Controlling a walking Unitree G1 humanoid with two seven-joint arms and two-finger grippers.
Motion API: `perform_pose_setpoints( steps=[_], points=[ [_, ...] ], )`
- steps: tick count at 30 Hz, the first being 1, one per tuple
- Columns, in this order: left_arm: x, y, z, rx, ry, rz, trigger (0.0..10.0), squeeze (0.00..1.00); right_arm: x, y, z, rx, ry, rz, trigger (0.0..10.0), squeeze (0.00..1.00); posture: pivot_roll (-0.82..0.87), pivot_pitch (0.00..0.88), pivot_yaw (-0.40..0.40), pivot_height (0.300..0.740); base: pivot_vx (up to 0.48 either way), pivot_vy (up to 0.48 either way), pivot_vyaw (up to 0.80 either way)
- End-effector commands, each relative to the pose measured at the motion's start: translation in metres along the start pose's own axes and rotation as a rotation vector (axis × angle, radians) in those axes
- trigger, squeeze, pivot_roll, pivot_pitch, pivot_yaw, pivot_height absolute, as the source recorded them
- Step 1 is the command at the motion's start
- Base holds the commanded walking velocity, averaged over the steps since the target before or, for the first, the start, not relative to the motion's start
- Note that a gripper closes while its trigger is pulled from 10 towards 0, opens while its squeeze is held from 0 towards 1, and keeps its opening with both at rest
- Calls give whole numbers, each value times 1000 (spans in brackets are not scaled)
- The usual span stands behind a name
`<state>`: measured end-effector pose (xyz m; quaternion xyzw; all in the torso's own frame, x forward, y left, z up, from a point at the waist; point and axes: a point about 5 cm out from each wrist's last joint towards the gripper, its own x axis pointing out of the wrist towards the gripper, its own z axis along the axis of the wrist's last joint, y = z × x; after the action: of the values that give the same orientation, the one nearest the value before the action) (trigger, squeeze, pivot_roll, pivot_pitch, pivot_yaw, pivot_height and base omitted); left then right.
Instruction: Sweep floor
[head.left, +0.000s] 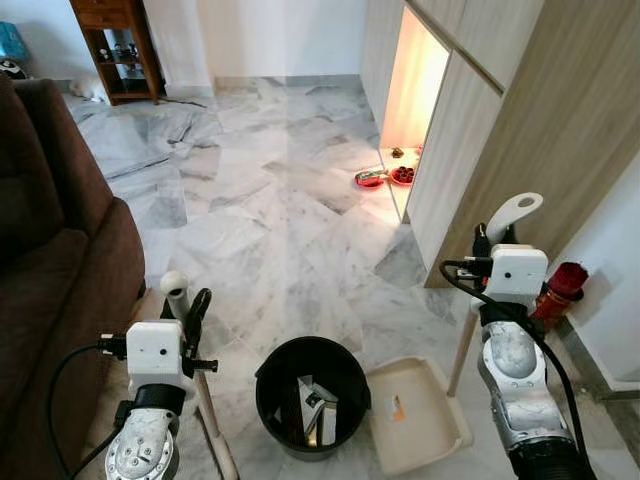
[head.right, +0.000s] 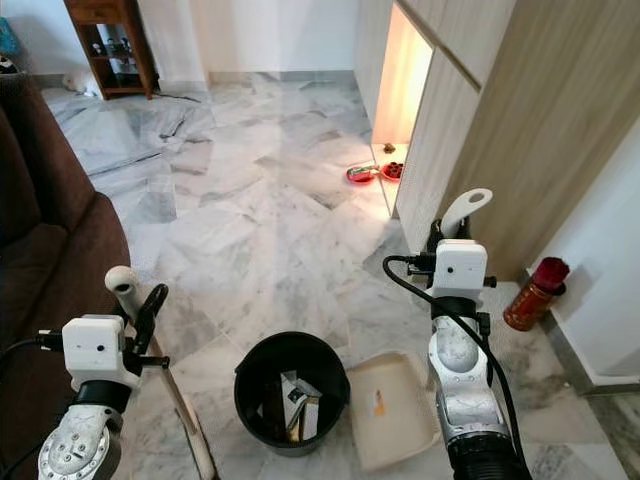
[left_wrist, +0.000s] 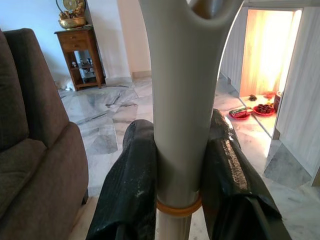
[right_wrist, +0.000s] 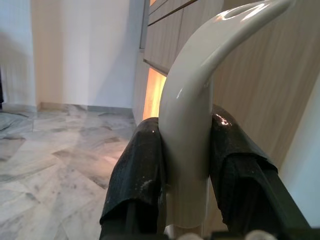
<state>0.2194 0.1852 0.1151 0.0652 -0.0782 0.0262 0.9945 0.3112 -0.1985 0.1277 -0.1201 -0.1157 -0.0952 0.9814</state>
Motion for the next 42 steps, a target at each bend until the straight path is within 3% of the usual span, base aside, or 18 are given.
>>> perform_pose_setpoints(
  steps=[1, 16, 42],
  points=[
    [1, 3, 4, 6, -24, -3, 10000, 0, 5, -2, 11, 7, -60, -3, 10000, 0, 19, 5, -2, 740, 0, 0, 0],
    [-1, -4, 2, -2, -18, -41, 10000, 0, 4, -11, 9, -27, -58, -9, 10000, 0, 23, 0, -7, 740, 0, 0, 0],
    [3, -4, 4, 14, -20, -52, 10000, 0, 5, -11, 11, -27, -50, -17, 10000, 0, 23, 24, -2, 740, -299, 0, 0]
  ],
)
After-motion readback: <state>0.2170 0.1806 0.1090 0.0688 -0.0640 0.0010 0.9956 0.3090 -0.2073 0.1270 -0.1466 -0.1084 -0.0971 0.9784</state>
